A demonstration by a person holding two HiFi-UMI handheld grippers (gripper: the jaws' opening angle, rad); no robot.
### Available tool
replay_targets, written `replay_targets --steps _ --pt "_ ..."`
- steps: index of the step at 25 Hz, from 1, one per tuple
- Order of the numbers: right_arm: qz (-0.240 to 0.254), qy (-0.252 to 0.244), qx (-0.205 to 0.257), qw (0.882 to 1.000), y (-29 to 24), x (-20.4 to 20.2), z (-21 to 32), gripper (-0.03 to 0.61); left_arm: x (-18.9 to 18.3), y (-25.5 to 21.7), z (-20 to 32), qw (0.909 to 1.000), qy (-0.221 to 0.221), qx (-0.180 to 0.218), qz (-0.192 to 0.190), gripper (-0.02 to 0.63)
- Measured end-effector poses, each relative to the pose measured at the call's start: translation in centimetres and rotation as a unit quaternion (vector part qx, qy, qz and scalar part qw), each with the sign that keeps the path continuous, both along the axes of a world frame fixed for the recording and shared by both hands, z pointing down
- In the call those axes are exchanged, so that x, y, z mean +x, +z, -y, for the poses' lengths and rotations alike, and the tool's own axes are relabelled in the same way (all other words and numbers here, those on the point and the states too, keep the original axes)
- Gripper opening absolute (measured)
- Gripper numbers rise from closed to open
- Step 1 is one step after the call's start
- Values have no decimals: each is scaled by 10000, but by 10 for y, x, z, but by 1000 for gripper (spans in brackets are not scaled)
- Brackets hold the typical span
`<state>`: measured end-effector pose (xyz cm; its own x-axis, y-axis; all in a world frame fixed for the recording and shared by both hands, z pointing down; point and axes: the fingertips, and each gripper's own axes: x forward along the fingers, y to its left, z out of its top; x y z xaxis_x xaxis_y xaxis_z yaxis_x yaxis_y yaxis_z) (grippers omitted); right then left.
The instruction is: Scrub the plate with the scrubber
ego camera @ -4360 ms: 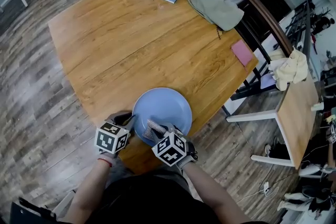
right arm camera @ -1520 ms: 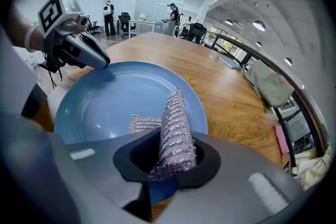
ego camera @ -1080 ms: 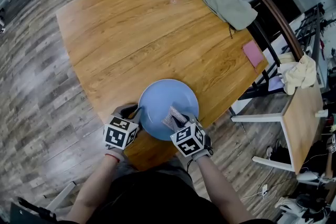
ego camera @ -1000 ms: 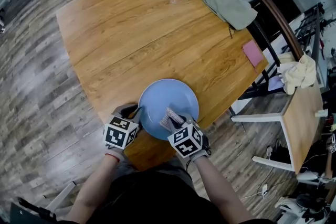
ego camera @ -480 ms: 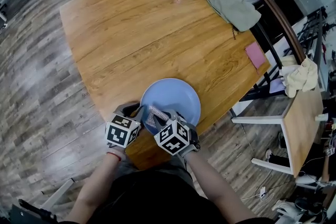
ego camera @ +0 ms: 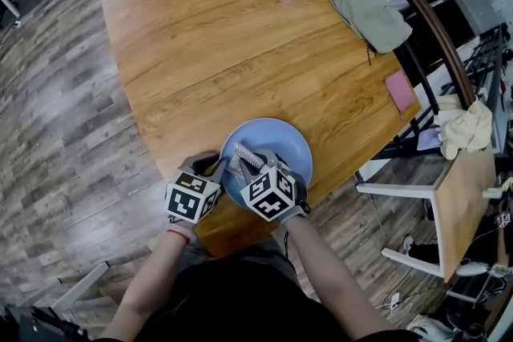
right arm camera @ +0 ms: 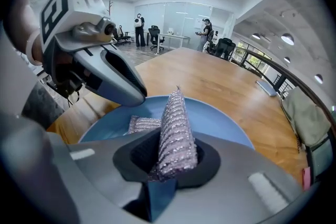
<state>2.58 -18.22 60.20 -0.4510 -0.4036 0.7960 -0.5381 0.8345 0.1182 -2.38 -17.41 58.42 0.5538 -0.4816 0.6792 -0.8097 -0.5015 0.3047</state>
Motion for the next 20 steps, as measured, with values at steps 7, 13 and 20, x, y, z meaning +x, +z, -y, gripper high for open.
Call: replay_targets --steps 7,13,20 --pt "-186 76 261 9995 -1 14 34 71 -1 0 0 10000 -38 -12 0 46" --pt "-245 425 372 9981 -3 38 53 71 -1 -1 -2 10000 -29 -23 -32 46" --pt "-440 887 466 9940 -4 78 64 70 0 -1 -2 10000 31 -30 -12 46"
